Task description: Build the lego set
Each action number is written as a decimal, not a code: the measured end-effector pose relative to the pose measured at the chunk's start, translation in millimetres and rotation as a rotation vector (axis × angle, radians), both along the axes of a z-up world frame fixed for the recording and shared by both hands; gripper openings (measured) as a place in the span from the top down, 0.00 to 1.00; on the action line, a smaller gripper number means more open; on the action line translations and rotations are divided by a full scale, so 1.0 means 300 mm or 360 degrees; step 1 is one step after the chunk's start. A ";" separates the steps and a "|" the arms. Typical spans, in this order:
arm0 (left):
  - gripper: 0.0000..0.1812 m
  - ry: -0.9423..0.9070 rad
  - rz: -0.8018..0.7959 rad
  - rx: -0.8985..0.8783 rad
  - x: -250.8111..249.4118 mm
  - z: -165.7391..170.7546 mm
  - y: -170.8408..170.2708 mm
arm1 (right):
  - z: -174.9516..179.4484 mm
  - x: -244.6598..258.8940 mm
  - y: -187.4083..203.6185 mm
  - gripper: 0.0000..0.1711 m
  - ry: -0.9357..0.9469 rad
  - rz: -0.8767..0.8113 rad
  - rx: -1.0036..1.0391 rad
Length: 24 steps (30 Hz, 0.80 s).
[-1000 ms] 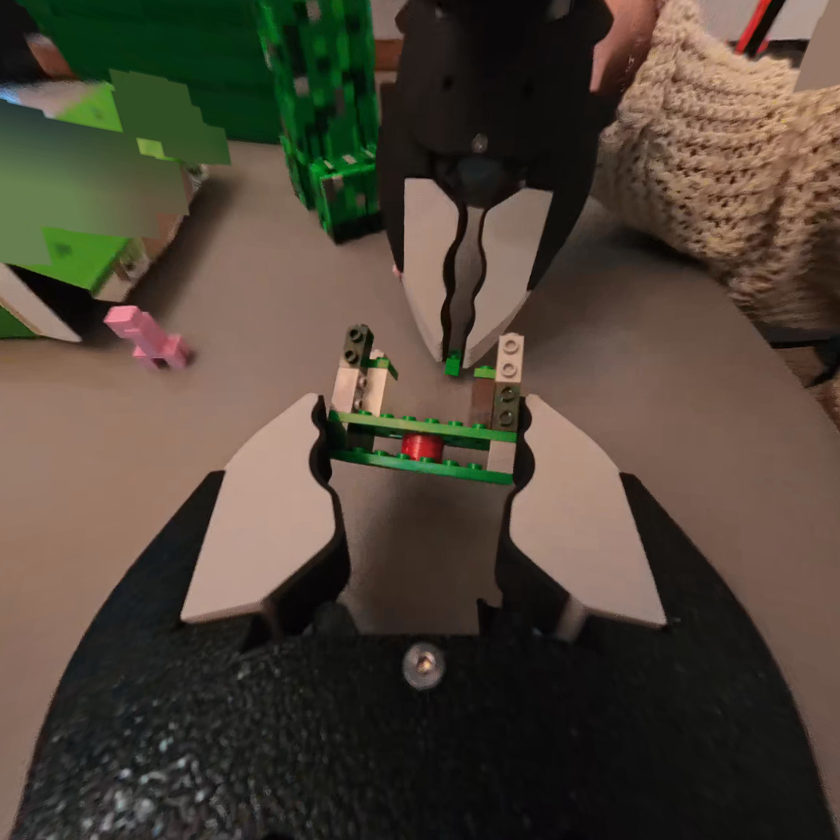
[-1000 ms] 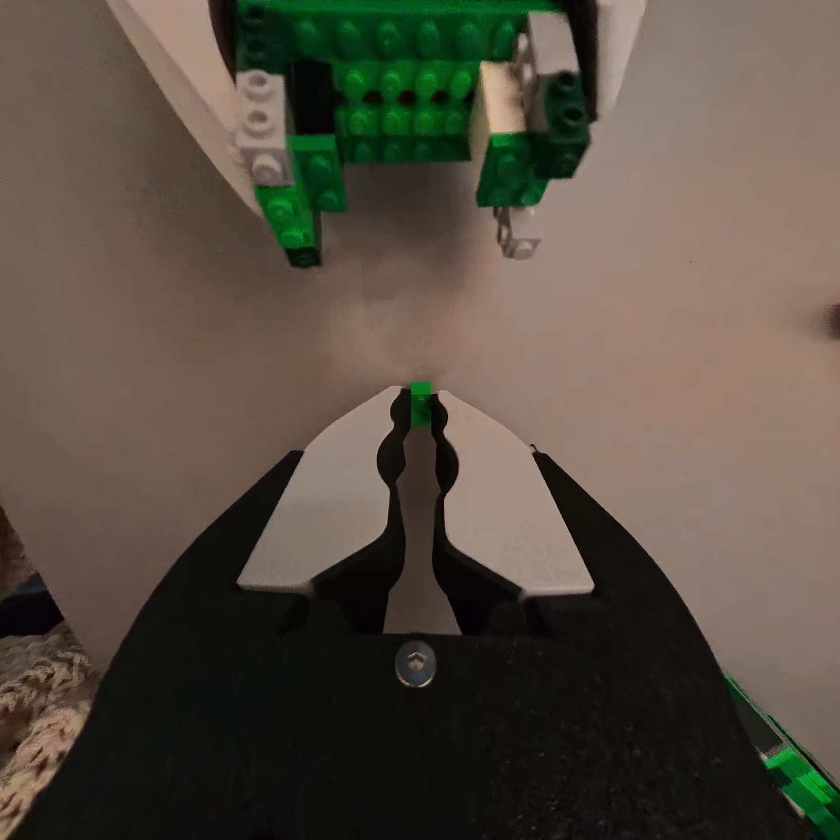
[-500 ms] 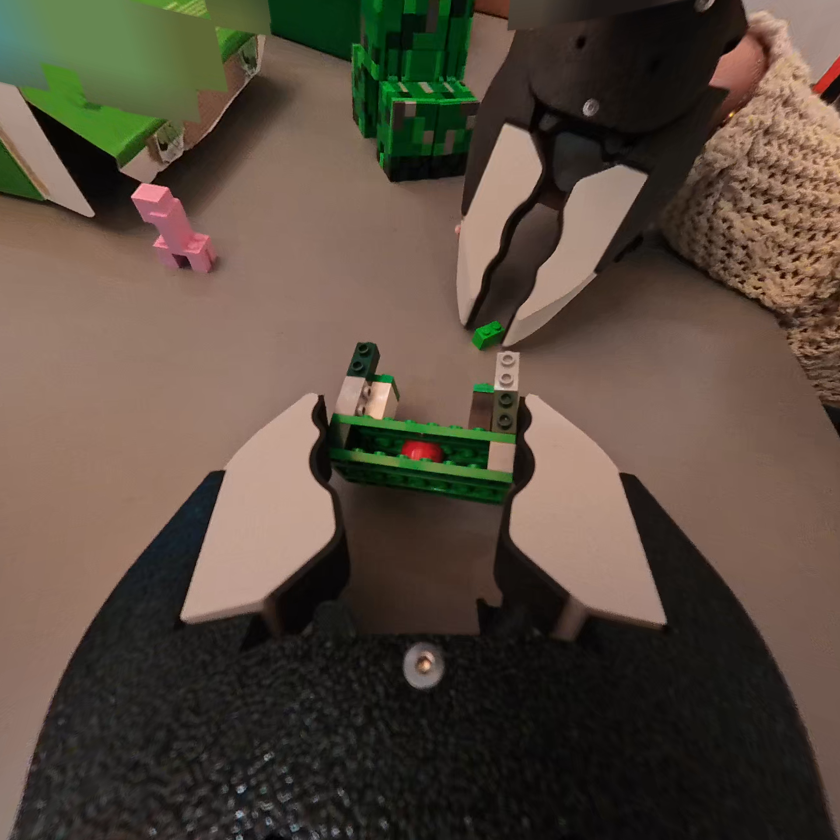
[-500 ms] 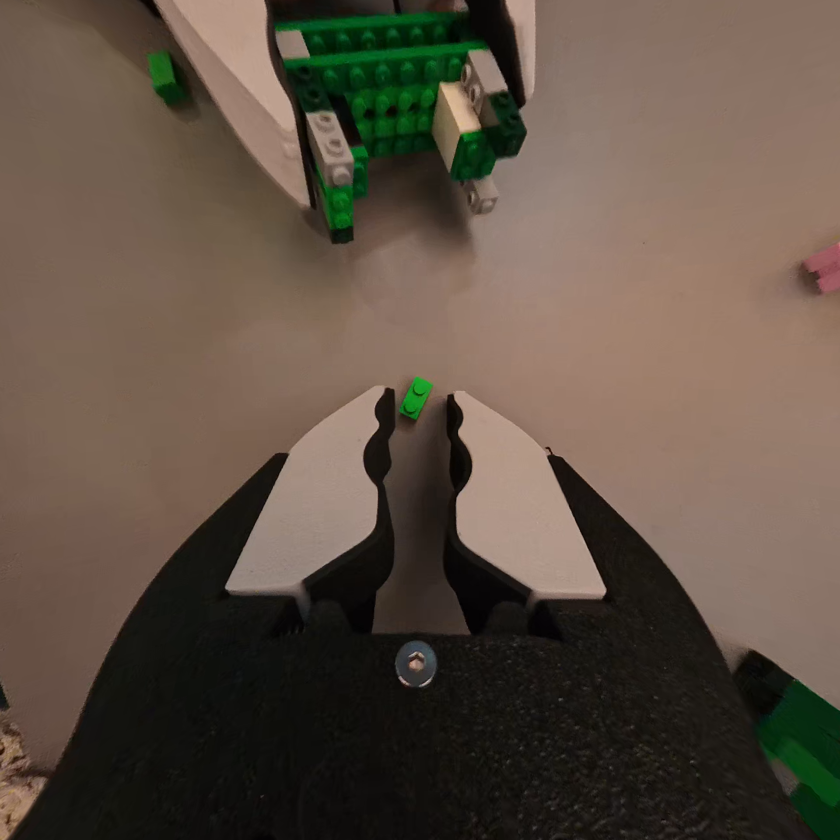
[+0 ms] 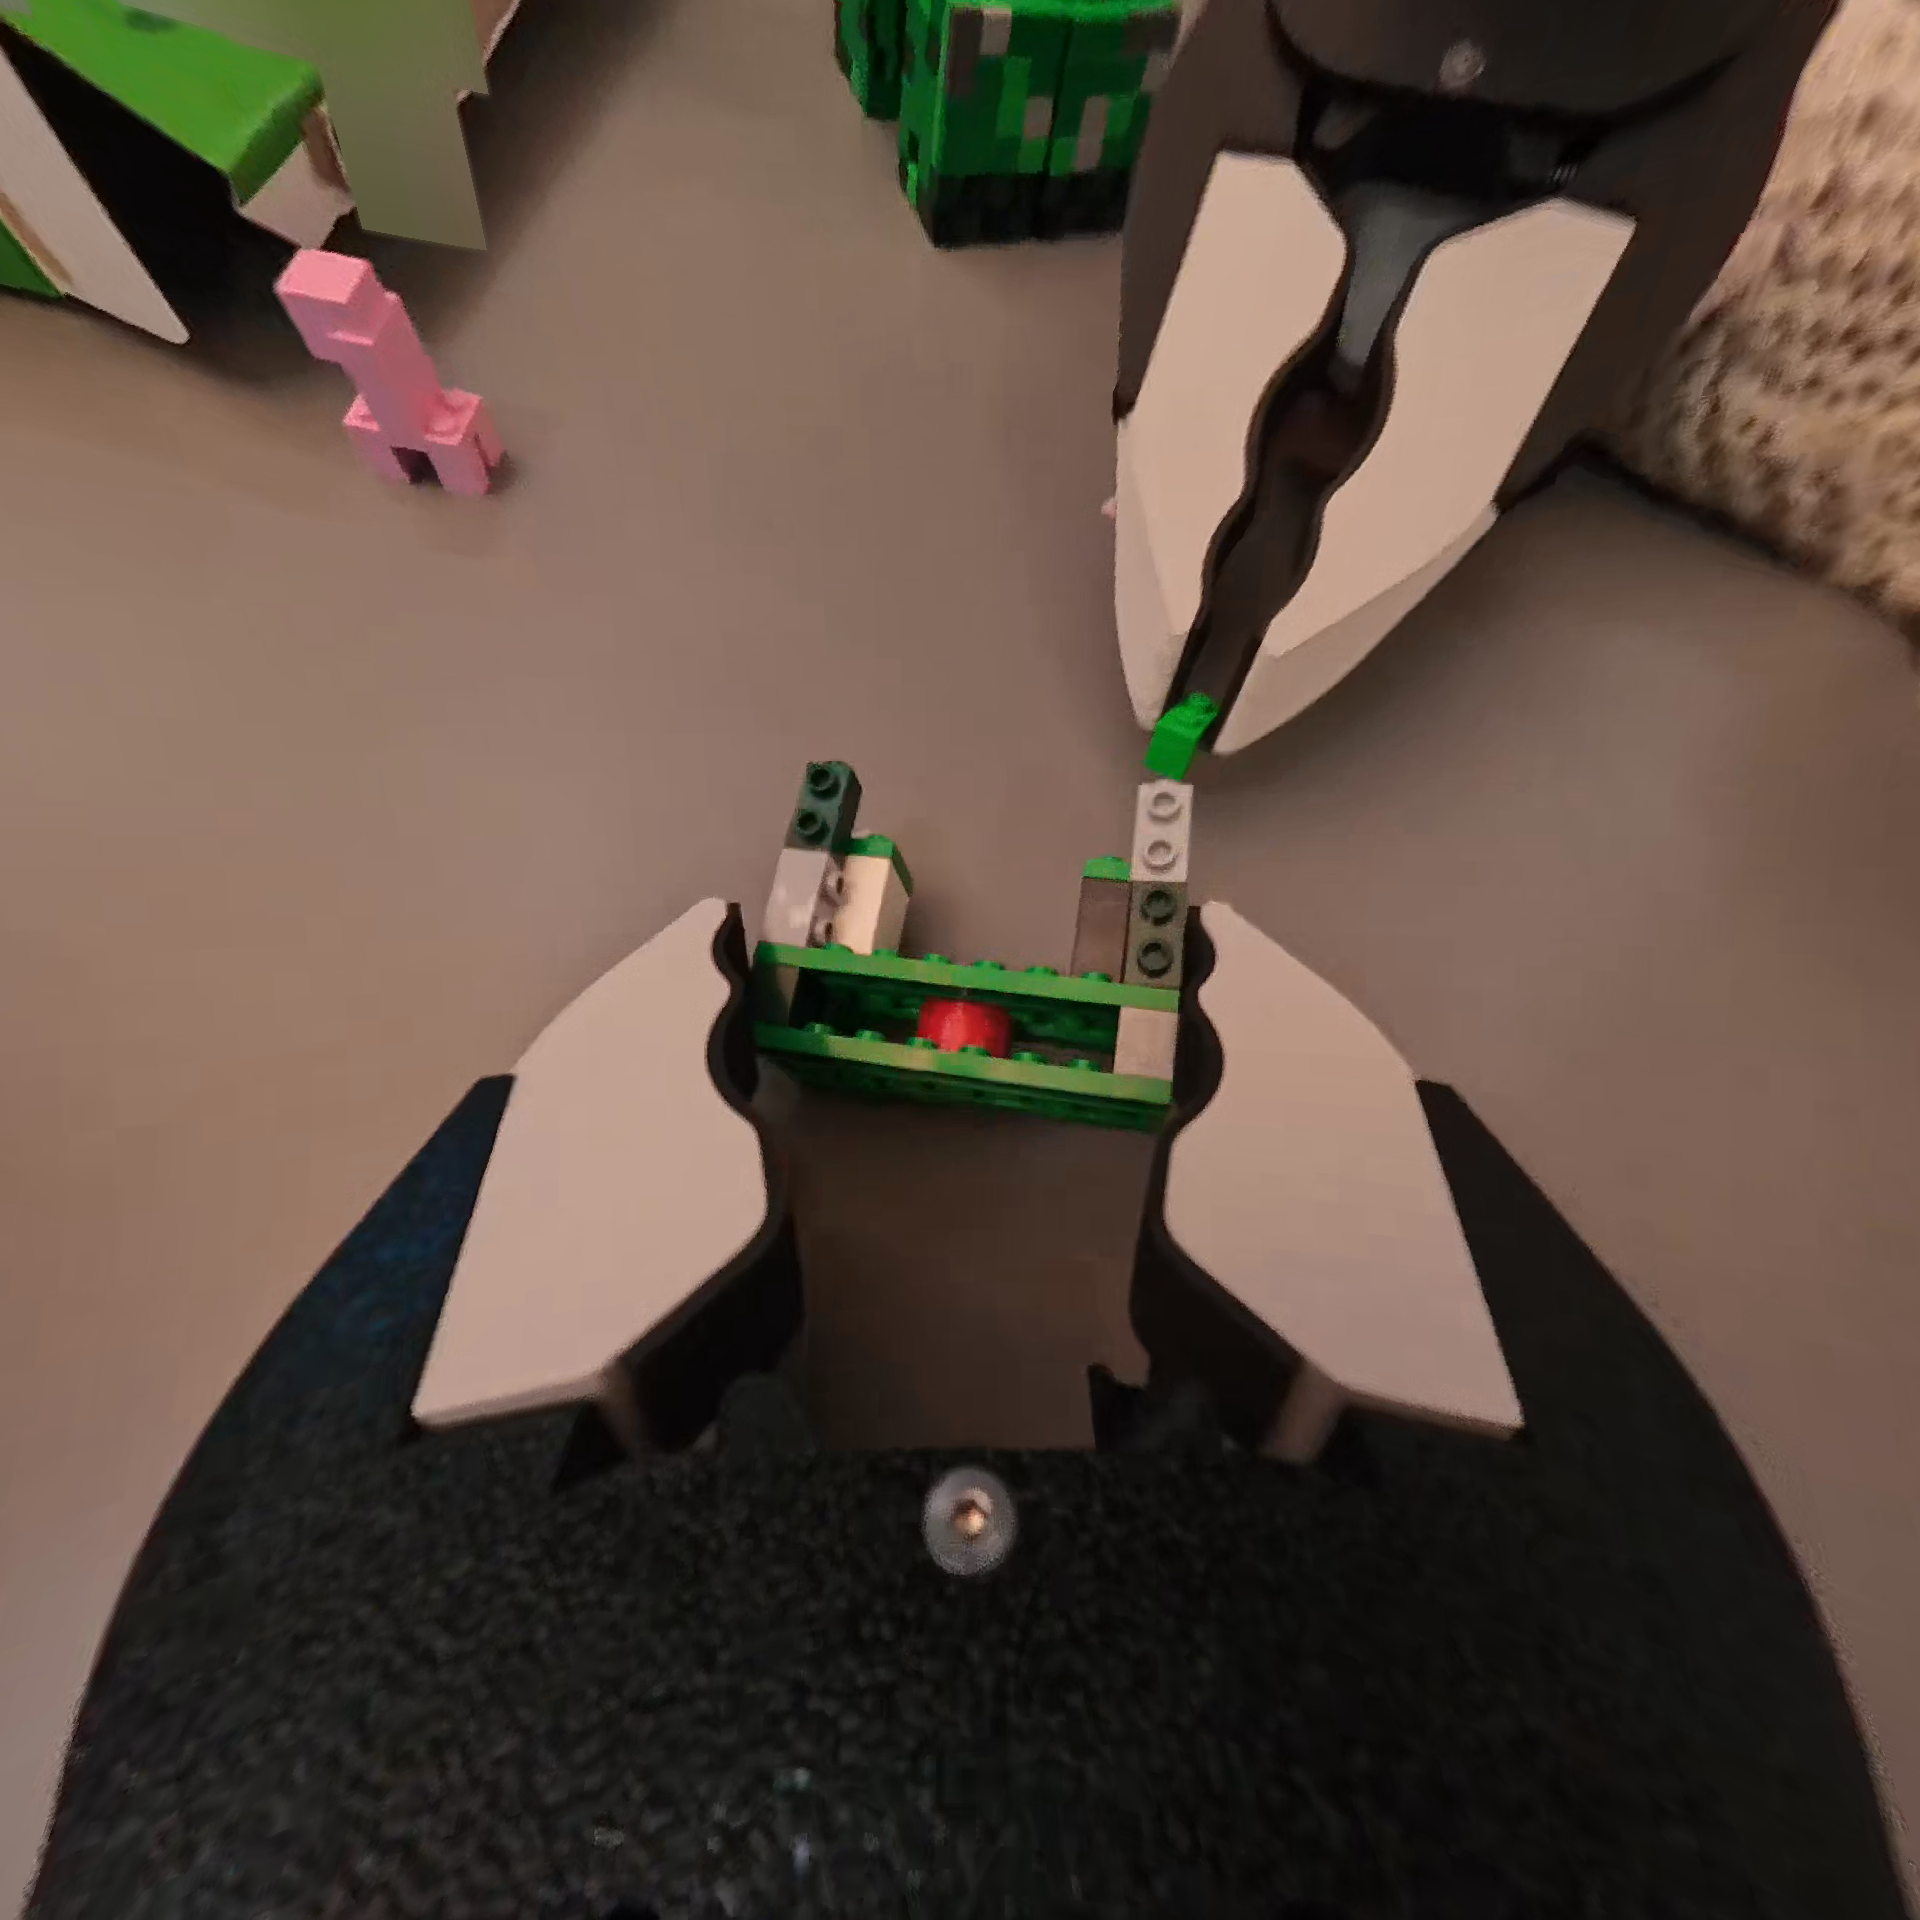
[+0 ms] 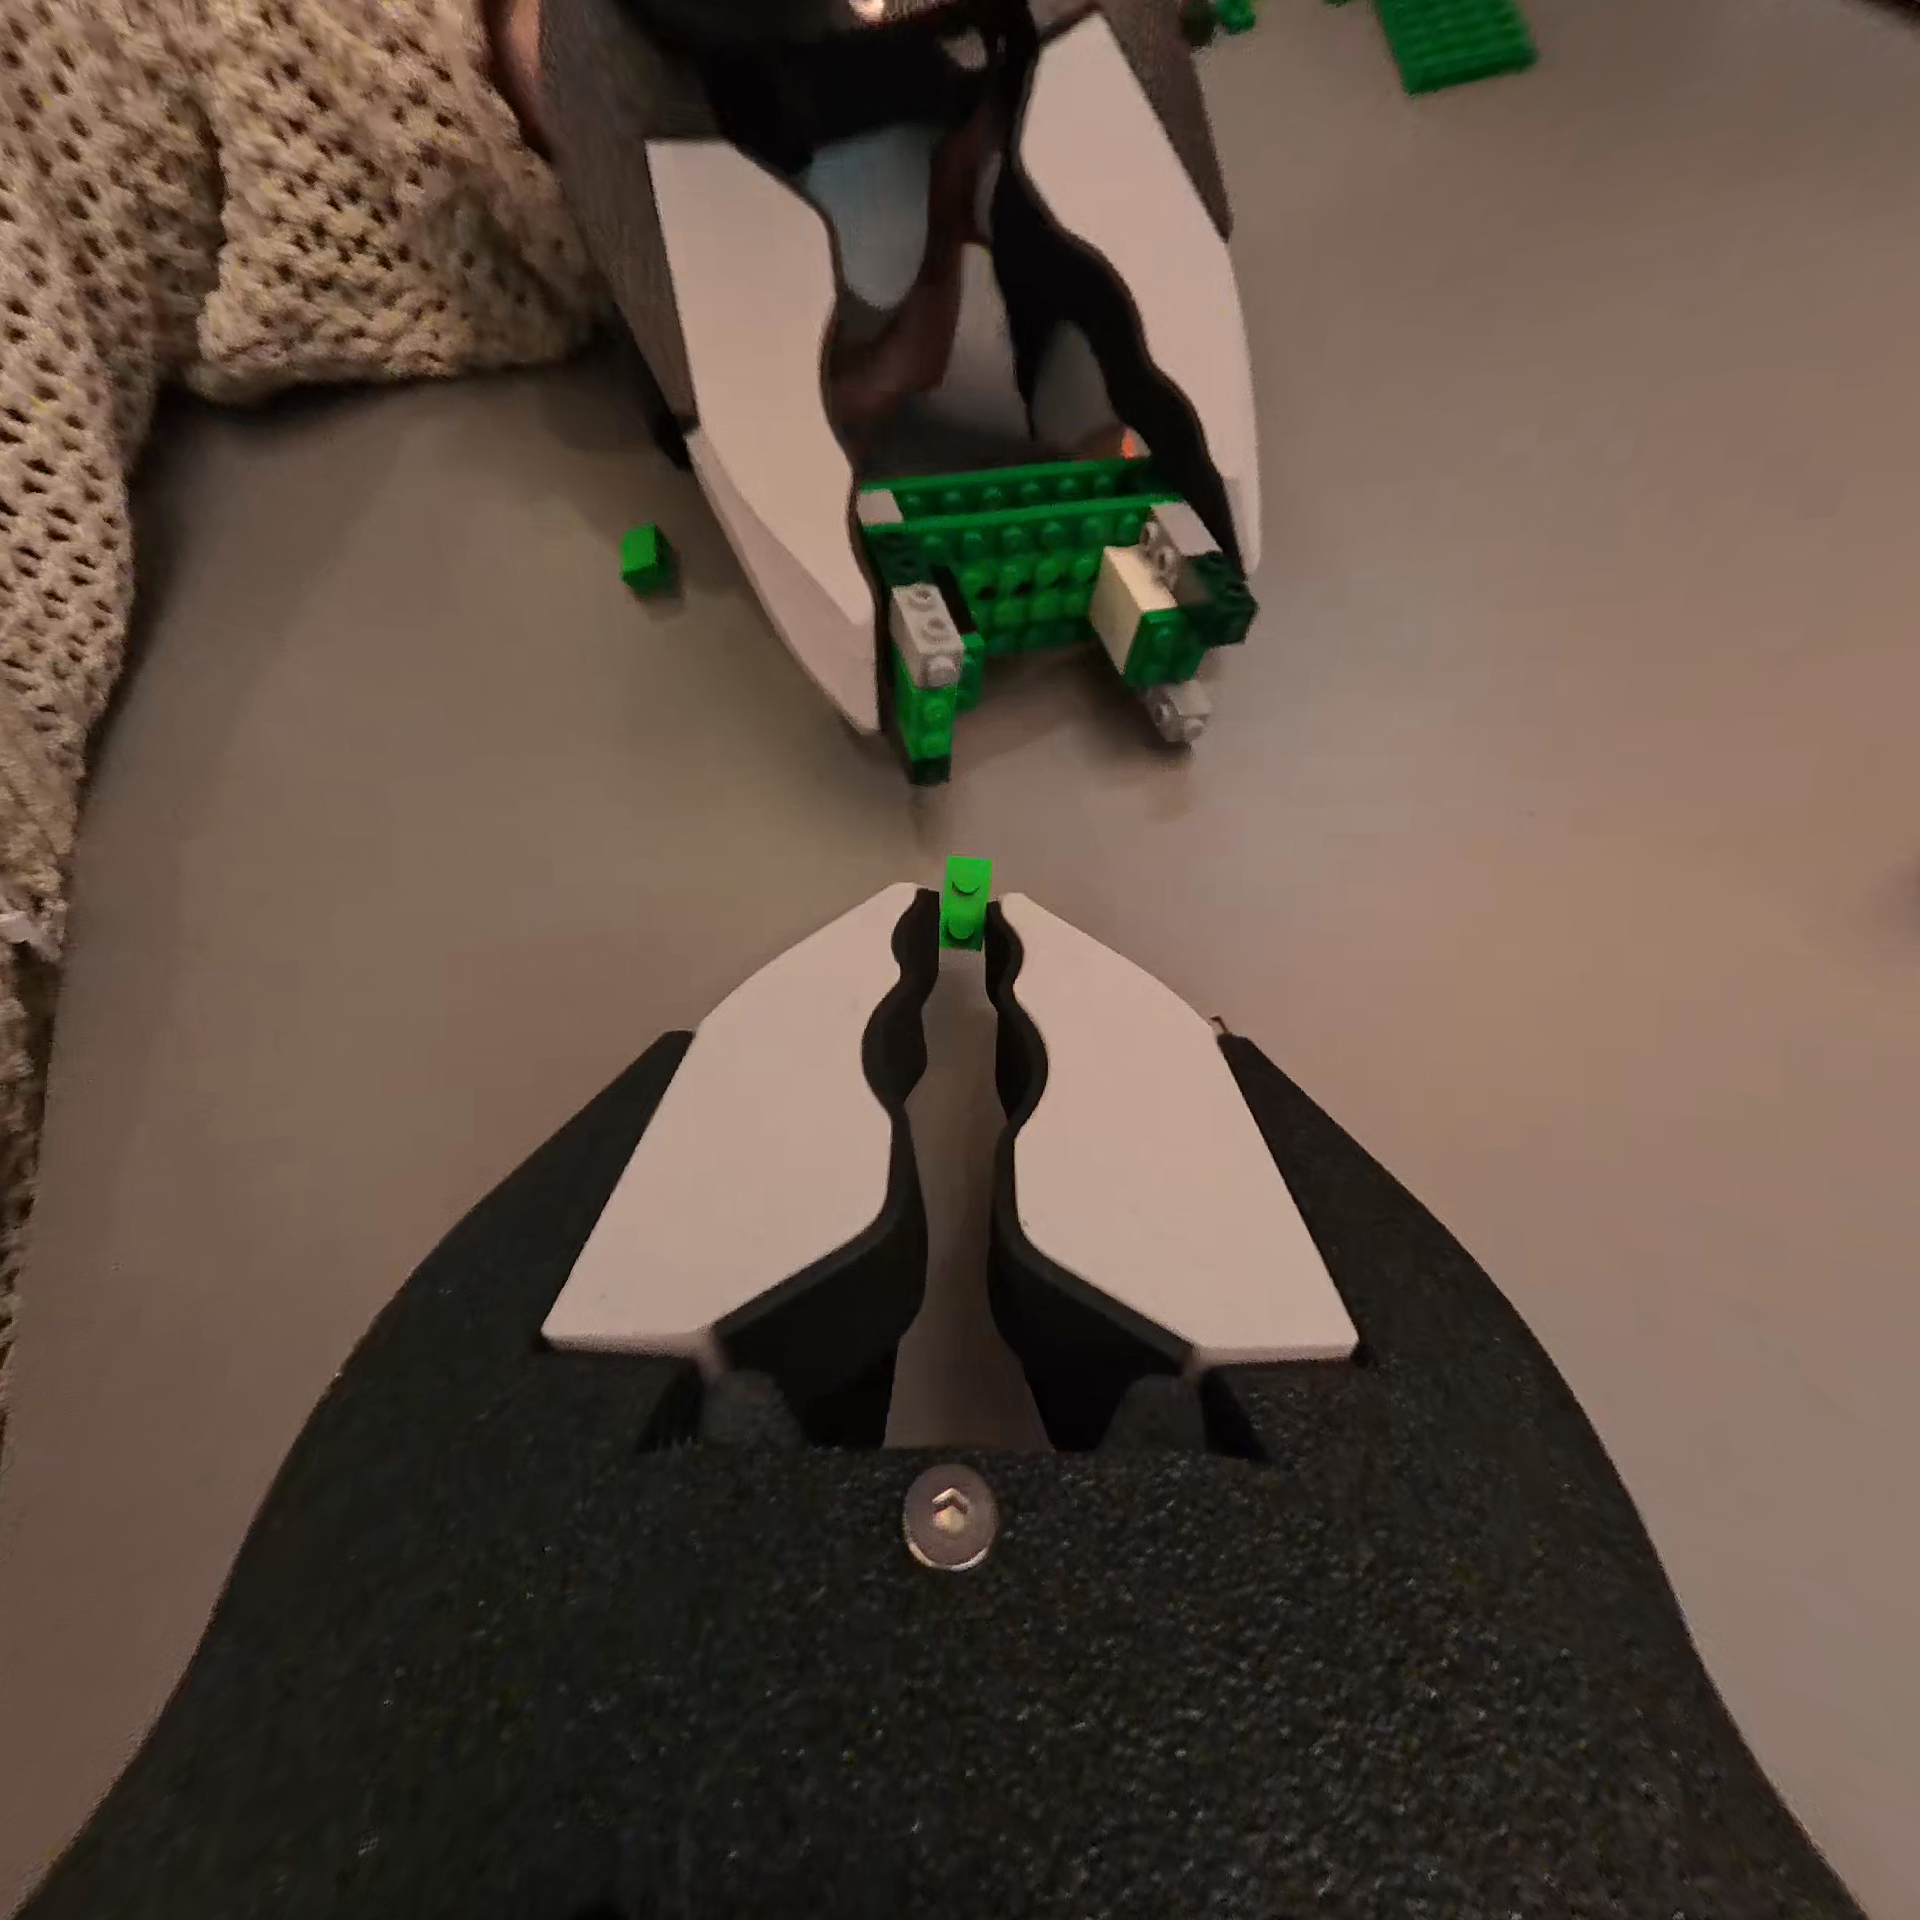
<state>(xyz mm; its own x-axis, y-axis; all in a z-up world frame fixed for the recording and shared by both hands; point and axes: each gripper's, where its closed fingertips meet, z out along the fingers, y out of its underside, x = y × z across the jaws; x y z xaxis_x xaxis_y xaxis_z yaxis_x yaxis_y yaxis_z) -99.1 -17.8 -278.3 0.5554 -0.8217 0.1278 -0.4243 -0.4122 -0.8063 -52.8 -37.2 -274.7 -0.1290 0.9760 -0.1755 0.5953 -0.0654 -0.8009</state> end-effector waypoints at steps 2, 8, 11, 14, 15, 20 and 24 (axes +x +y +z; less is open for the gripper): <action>0.57 0.0161 -0.0050 0.0111 -0.003 -0.016 -0.008 | 0.001 -0.014 -0.012 0.96 0.0045 0.0034 -0.0027; 0.49 0.0397 -0.0131 0.0330 0.006 -0.040 -0.019 | 0.023 -0.022 -0.014 0.96 0.0113 0.0027 -0.0081; 0.46 0.0397 -0.0149 0.0324 0.007 -0.041 -0.018 | 0.019 -0.024 -0.001 0.96 0.0098 -0.0014 -0.0106; 0.48 0.0344 -0.0147 0.0262 0.012 -0.050 -0.022 | -0.022 -0.018 0.012 0.96 -0.0037 -0.0039 0.0015; 0.48 0.0328 -0.0145 0.0250 0.013 -0.052 -0.022 | -0.041 -0.011 0.015 0.95 -0.0102 -0.0034 0.0096; 0.43 0.0382 -0.0127 0.0390 -0.002 -0.033 0.006 | -0.013 -0.017 -0.006 0.95 -0.0059 0.0026 0.0244; 0.48 0.0289 -0.0103 0.0952 0.024 0.133 0.015 | 0.158 -0.061 -0.033 0.96 0.0467 0.0024 -0.0010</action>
<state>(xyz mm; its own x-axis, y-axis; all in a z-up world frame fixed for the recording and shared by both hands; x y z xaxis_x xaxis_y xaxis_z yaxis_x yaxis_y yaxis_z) -92.0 -13.1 -238.5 0.4719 -0.7544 -0.4562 -0.5851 0.1191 -0.8022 -71.1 -47.0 -227.4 -0.1897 0.9726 -0.1348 0.3395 -0.0638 -0.9384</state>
